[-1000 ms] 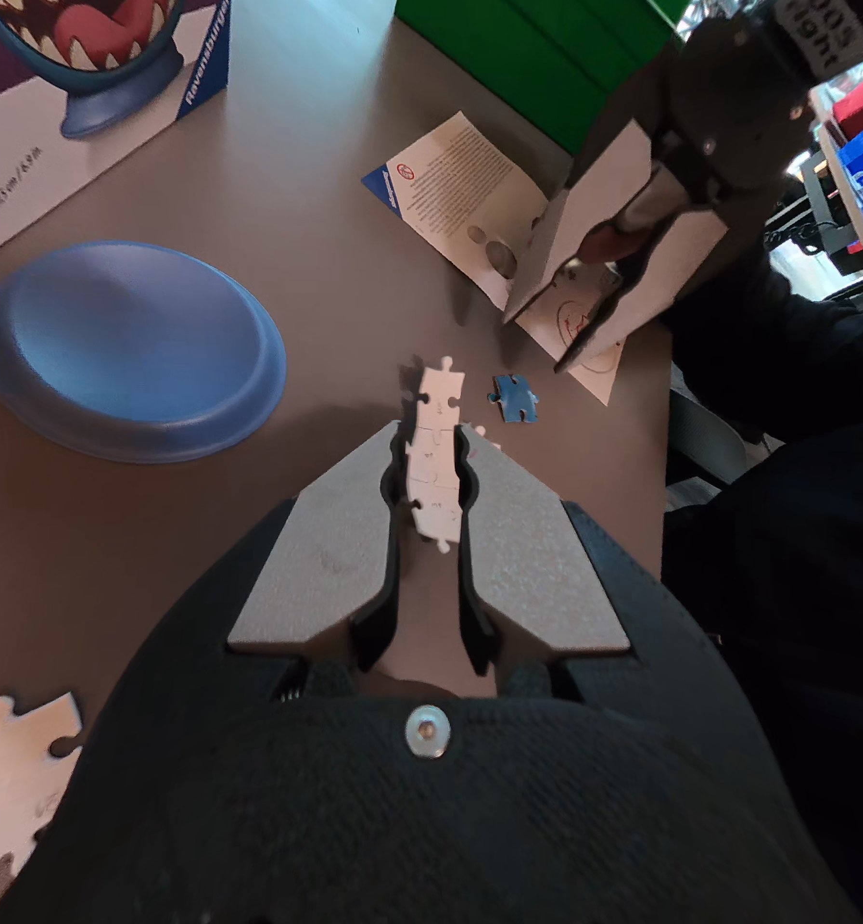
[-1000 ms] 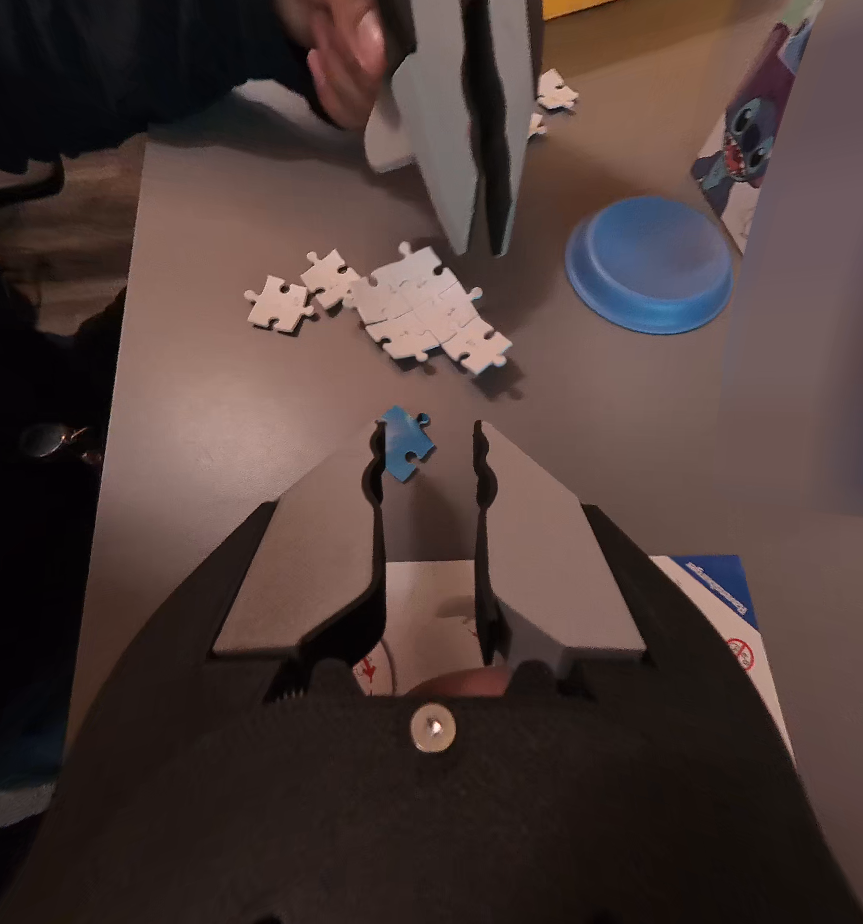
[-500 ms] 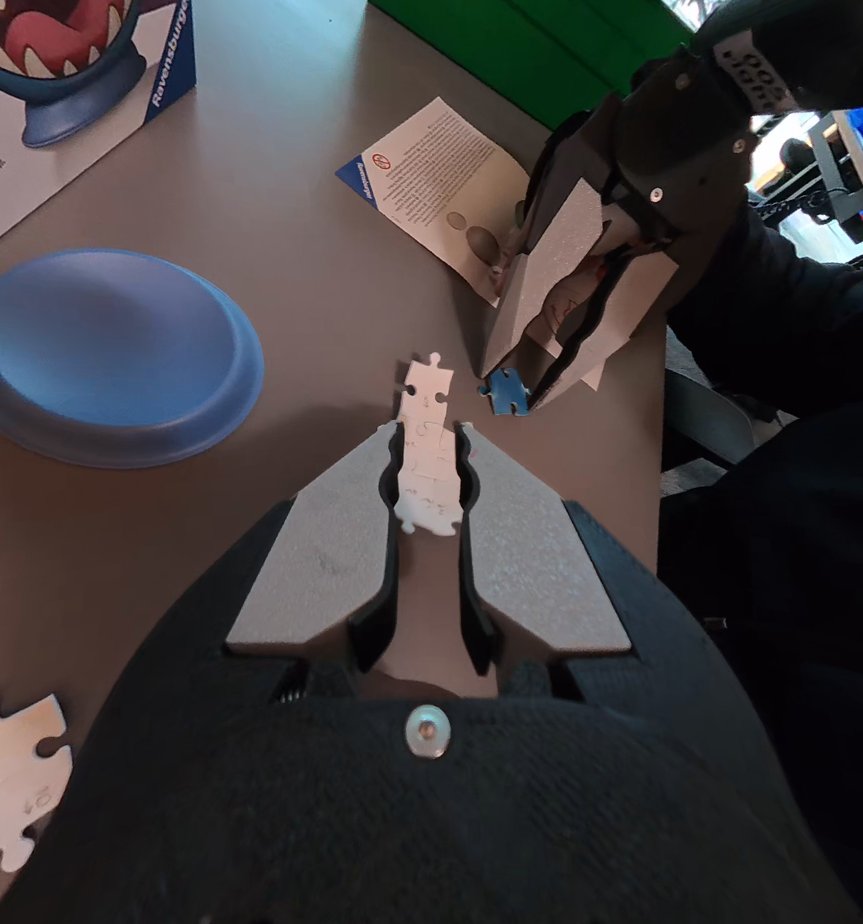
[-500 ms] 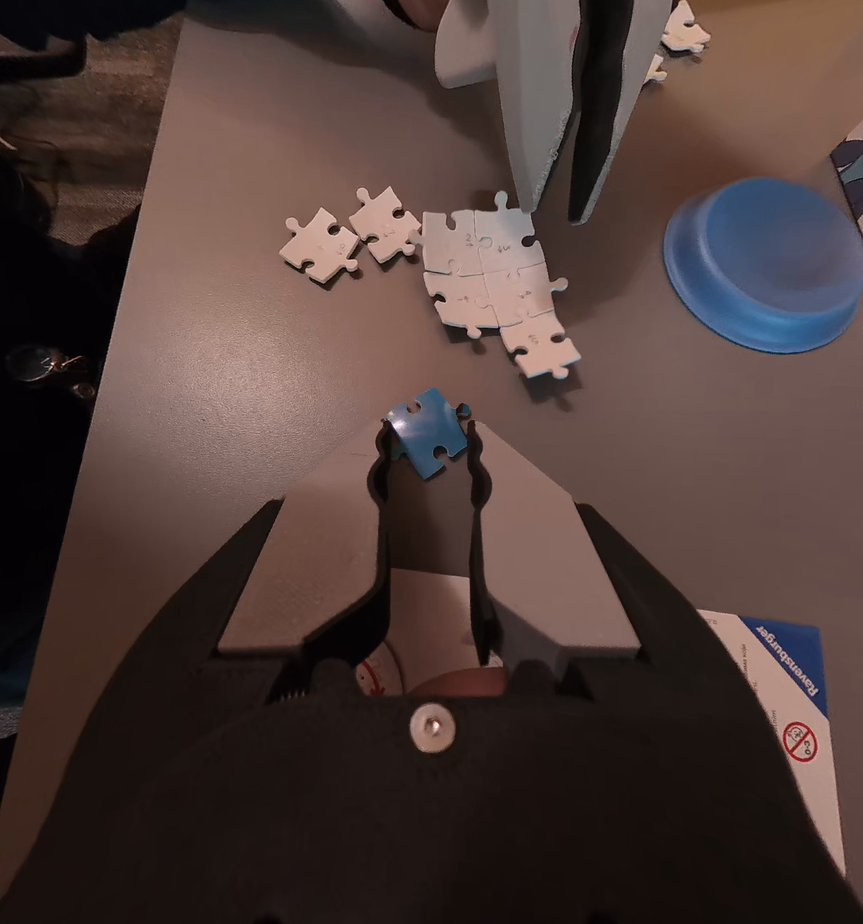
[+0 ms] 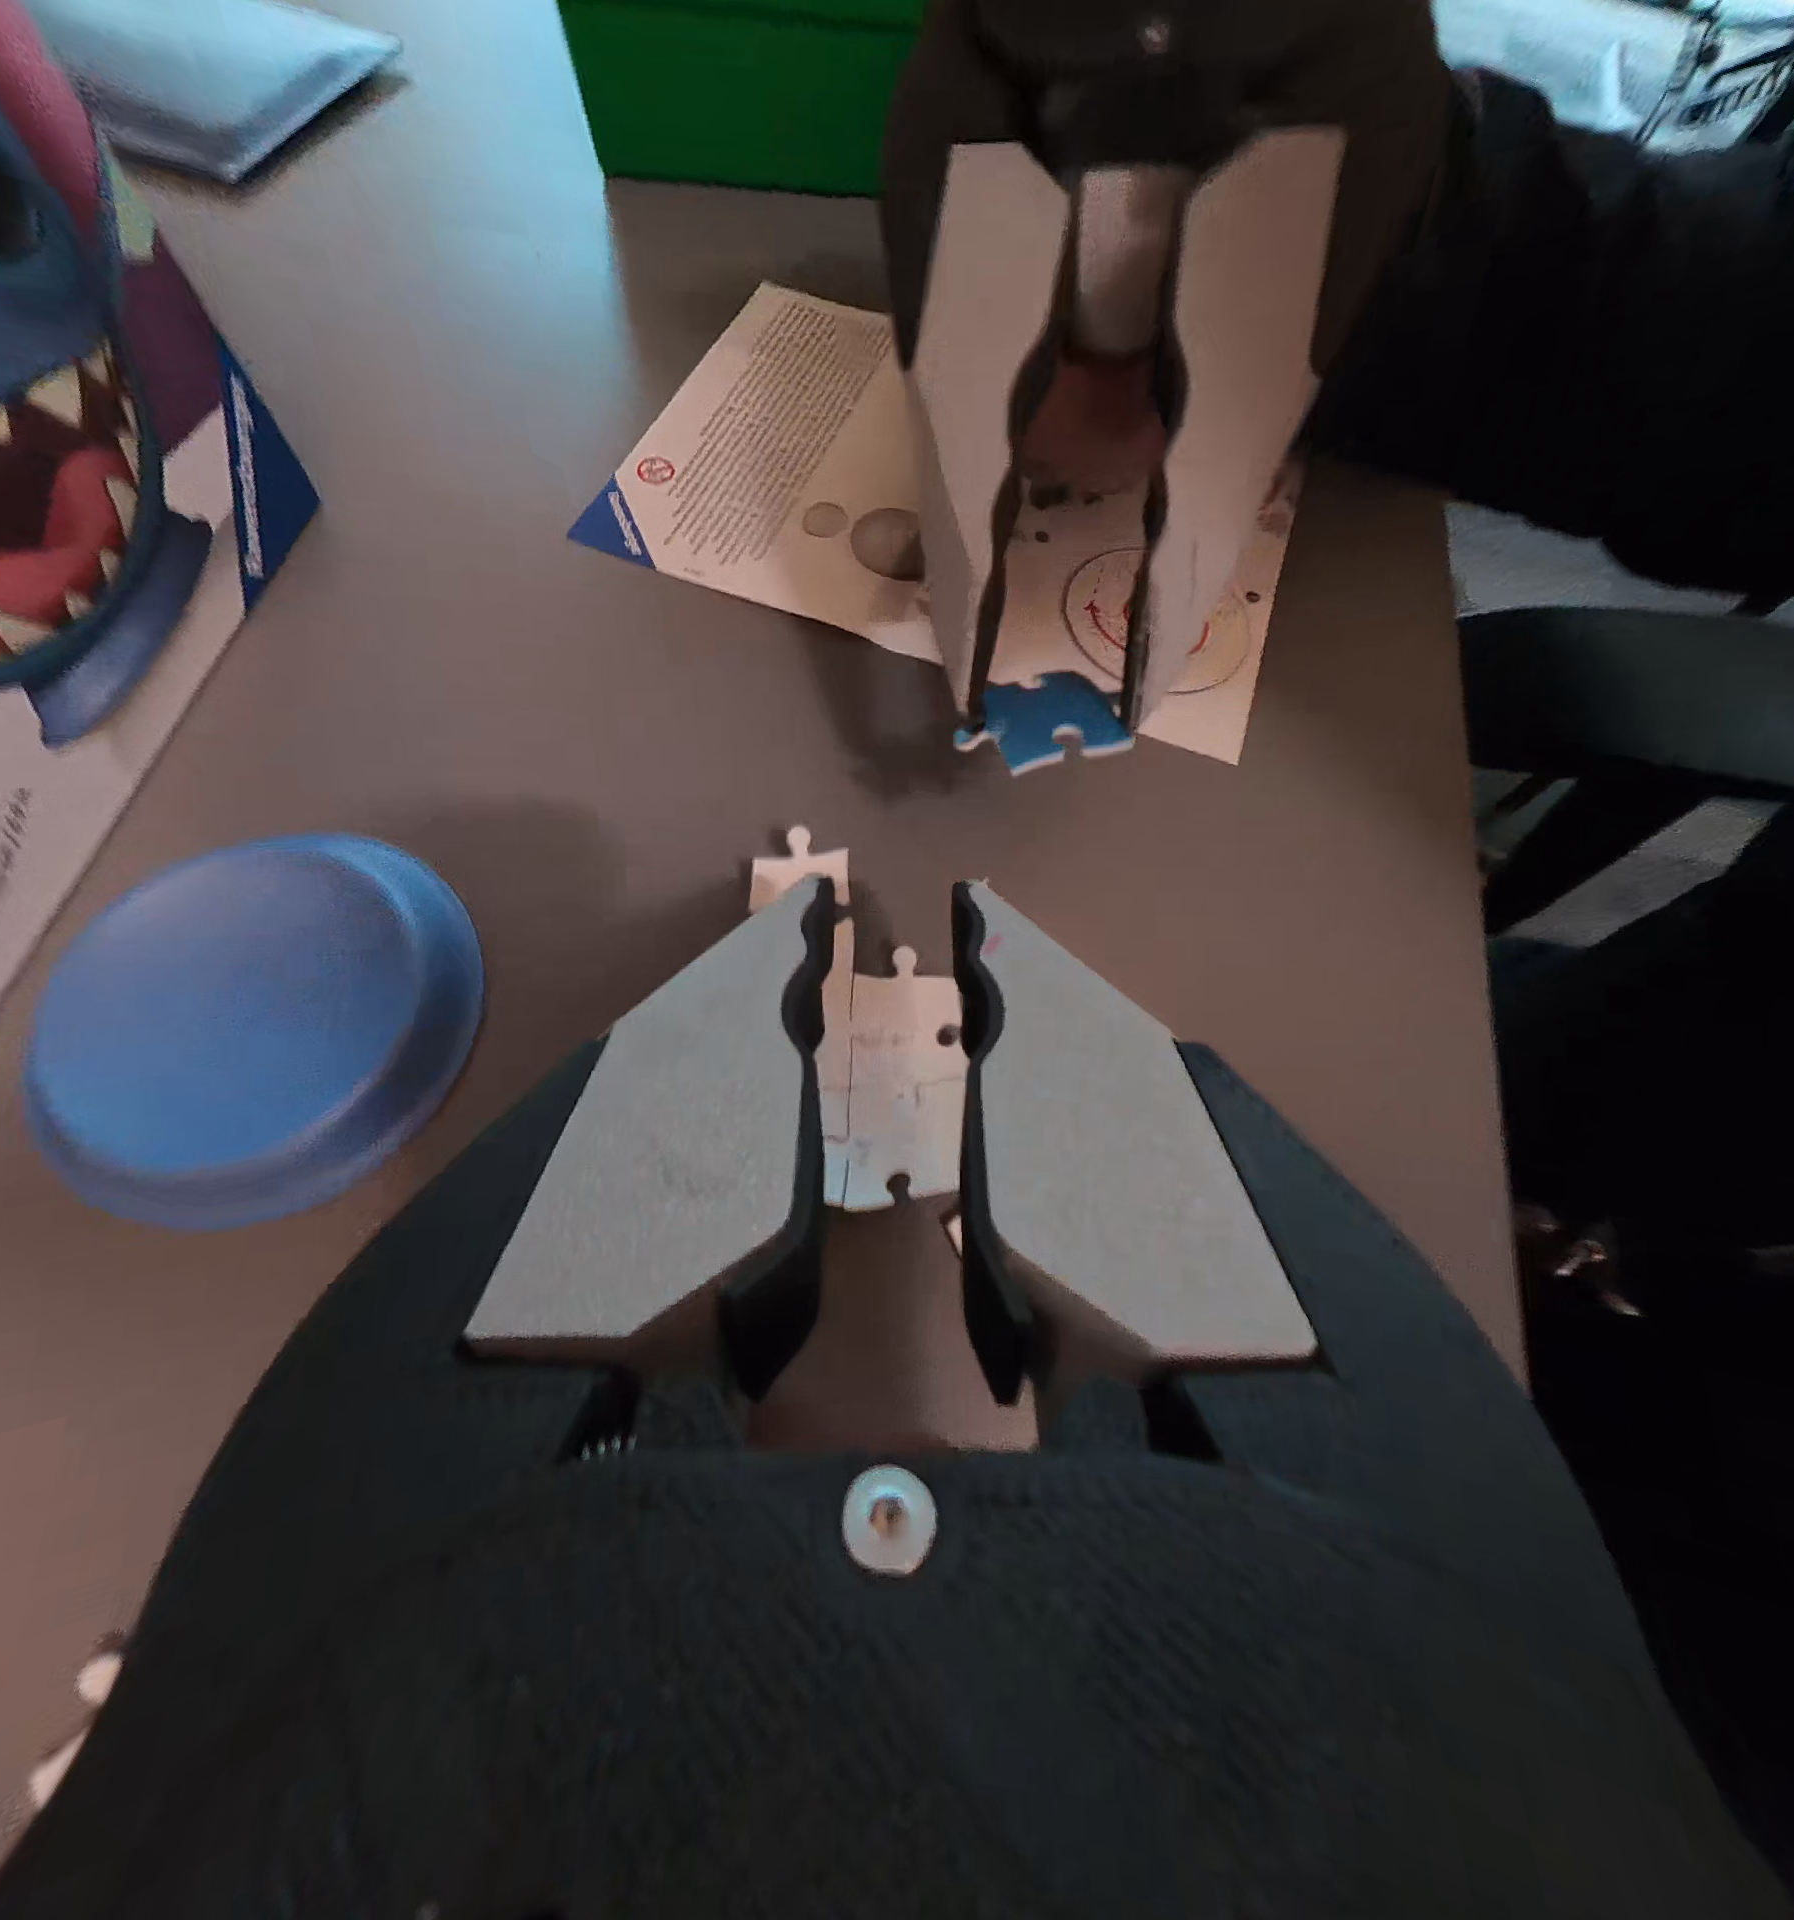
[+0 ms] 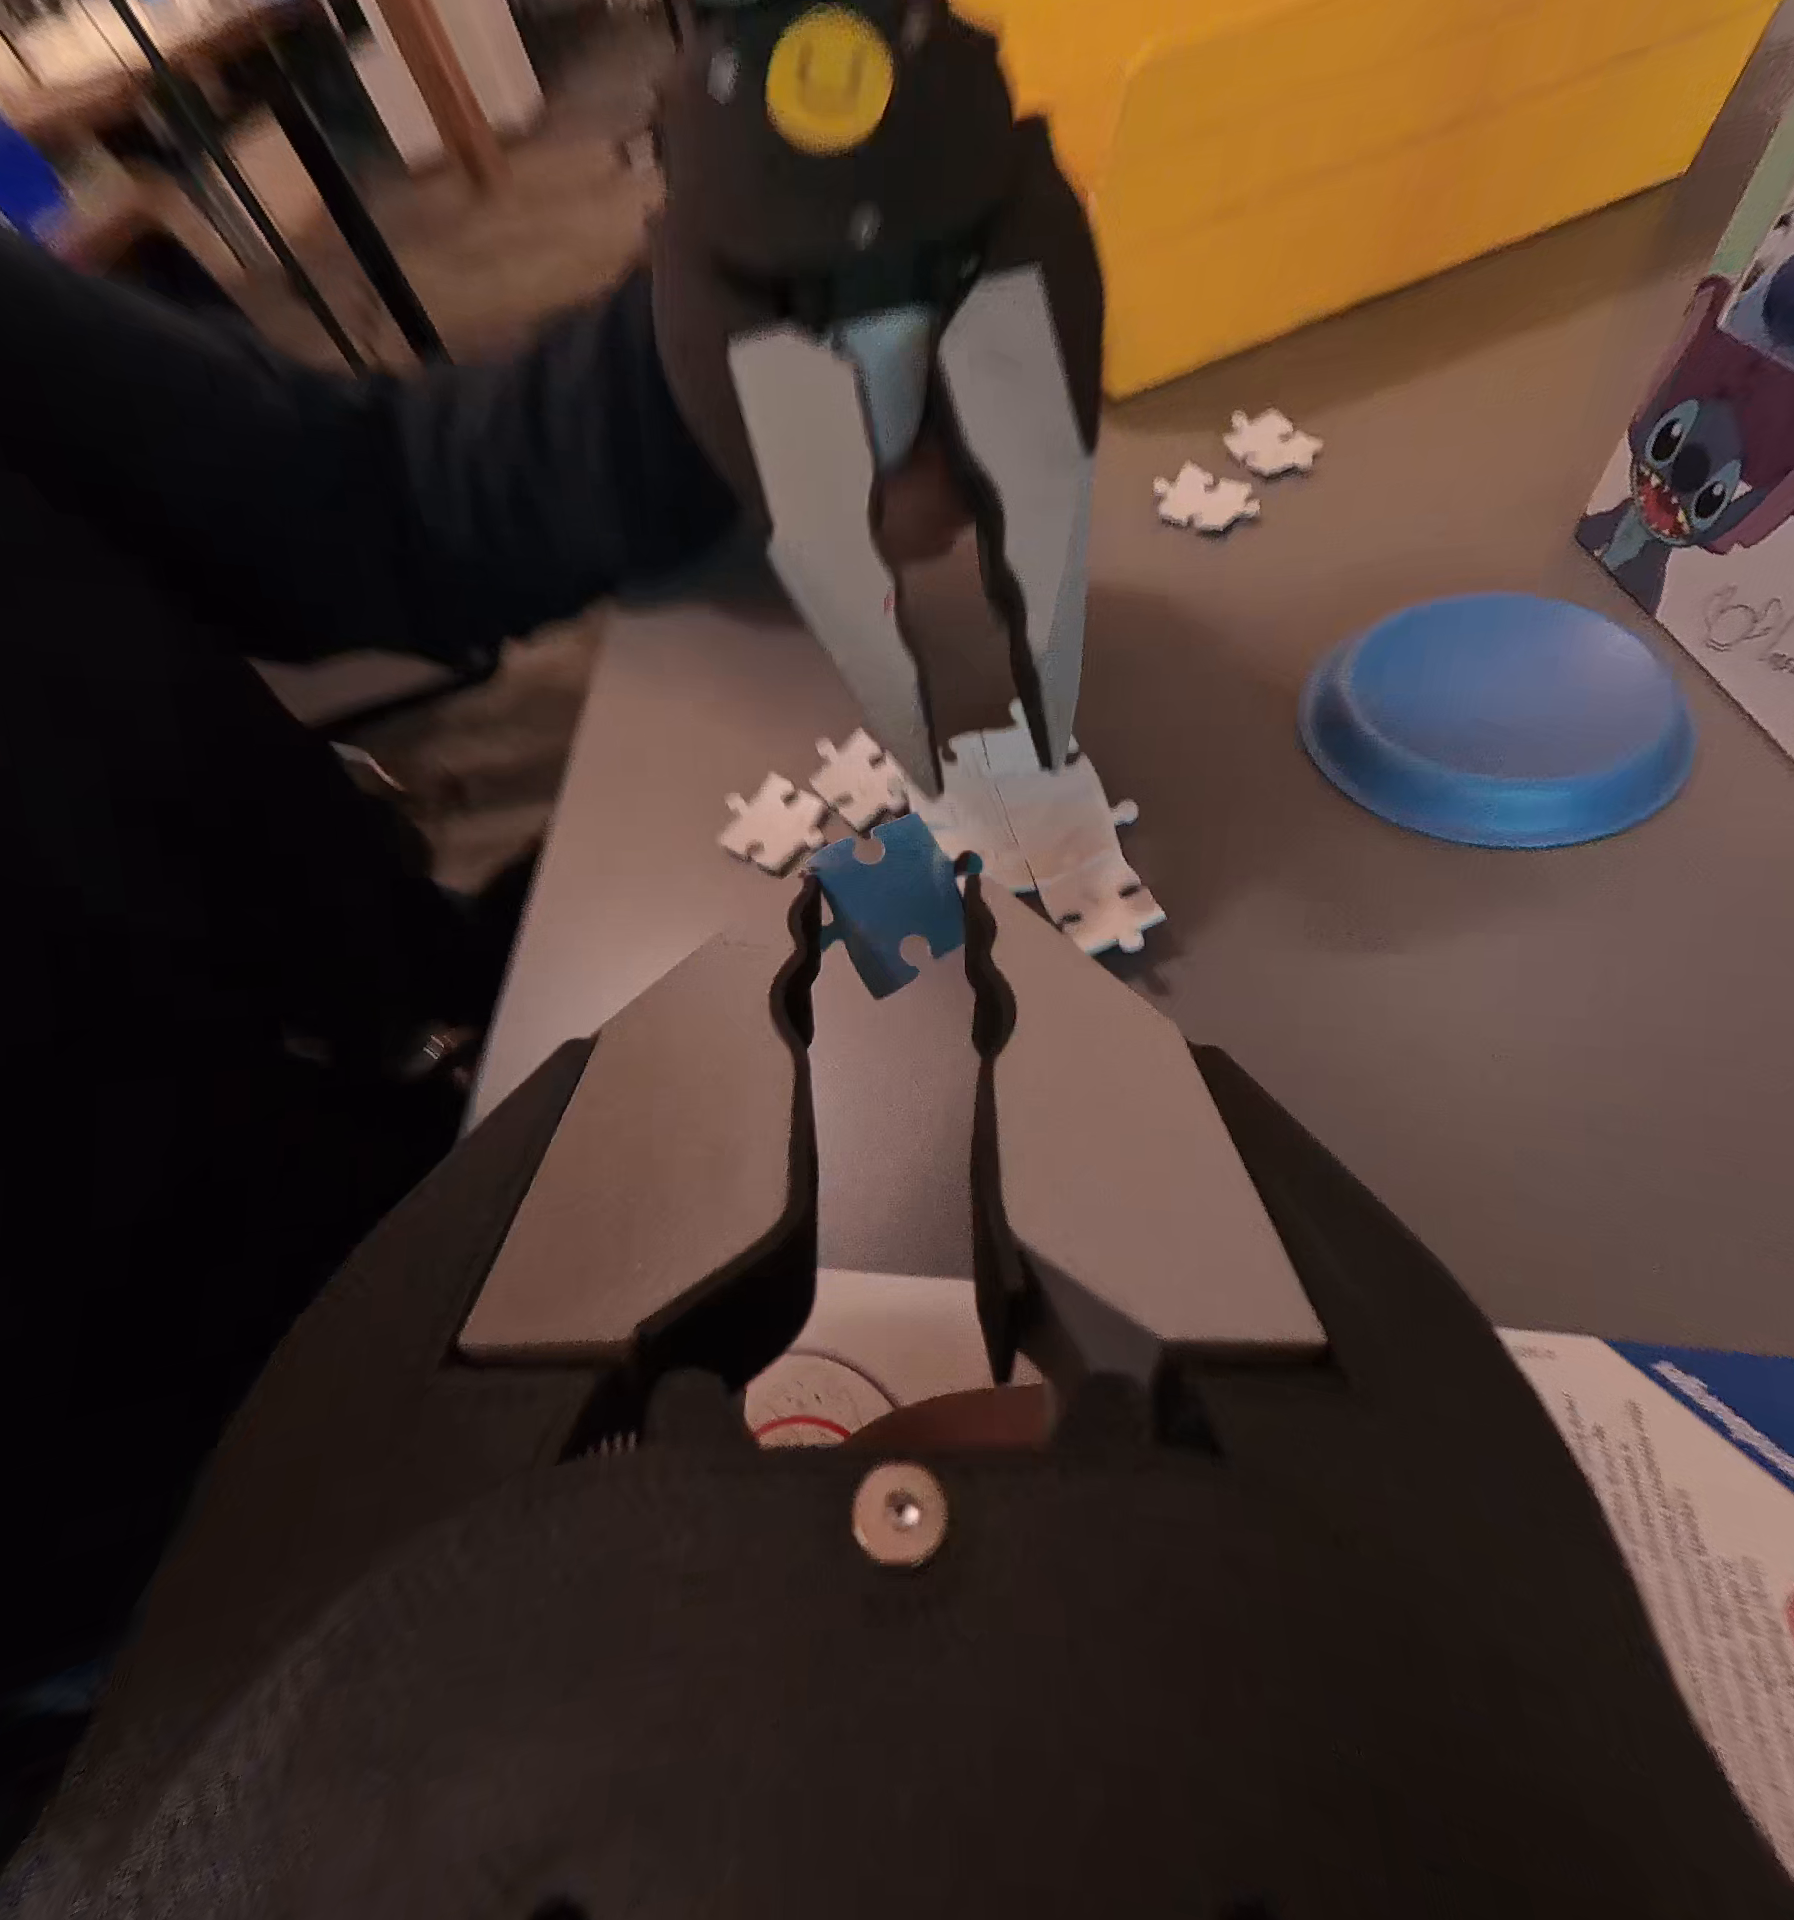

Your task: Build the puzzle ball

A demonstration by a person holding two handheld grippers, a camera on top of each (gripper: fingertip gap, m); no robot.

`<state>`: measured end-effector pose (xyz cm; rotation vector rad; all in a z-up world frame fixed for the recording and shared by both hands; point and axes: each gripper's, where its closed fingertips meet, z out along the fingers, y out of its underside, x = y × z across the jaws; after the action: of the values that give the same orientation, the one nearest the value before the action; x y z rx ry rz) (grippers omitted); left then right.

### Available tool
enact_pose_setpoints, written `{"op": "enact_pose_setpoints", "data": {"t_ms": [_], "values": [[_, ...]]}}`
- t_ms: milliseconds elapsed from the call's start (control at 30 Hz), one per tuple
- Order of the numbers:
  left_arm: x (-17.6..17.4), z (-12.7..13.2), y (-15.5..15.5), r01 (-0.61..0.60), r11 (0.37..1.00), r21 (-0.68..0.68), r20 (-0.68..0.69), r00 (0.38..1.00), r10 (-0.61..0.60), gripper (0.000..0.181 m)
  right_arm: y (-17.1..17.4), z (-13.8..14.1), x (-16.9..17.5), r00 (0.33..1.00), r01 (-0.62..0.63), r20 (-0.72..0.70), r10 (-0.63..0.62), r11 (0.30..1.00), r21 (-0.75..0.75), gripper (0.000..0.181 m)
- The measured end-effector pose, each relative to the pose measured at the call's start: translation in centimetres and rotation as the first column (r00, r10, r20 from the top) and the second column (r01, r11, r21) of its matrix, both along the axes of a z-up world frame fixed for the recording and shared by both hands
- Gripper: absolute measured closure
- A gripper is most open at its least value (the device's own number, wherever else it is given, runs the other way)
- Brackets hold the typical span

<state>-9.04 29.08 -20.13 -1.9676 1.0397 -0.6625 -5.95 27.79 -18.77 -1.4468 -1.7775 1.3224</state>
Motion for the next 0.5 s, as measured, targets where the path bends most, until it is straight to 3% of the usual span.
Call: {"op": "enact_pose_setpoints", "data": {"t_ms": [100,200,500], "values": [[1.3,0.8,-0.3,0.04,0.99,0.134,-0.033,0.999,-0.035,0.159,-0.1,1.8,-0.1,0.998,-0.01,-0.055,0.001,0.985,-0.17,0.158],[1.6,2.1,0.5,-0.014,0.974,0.224,-0.014,1.0,0.018,0.159,-0.3,2.5,-0.1,0.997,-0.033,-0.074,0.012,0.957,-0.289,0.158],[2.7,3.7,-0.4,0.037,0.966,0.256,0.075,0.996,-0.058,0.16,-0.3,4.1,0.0,0.993,-0.1,-0.109,0.044,0.808,-0.581,0.157]]}}
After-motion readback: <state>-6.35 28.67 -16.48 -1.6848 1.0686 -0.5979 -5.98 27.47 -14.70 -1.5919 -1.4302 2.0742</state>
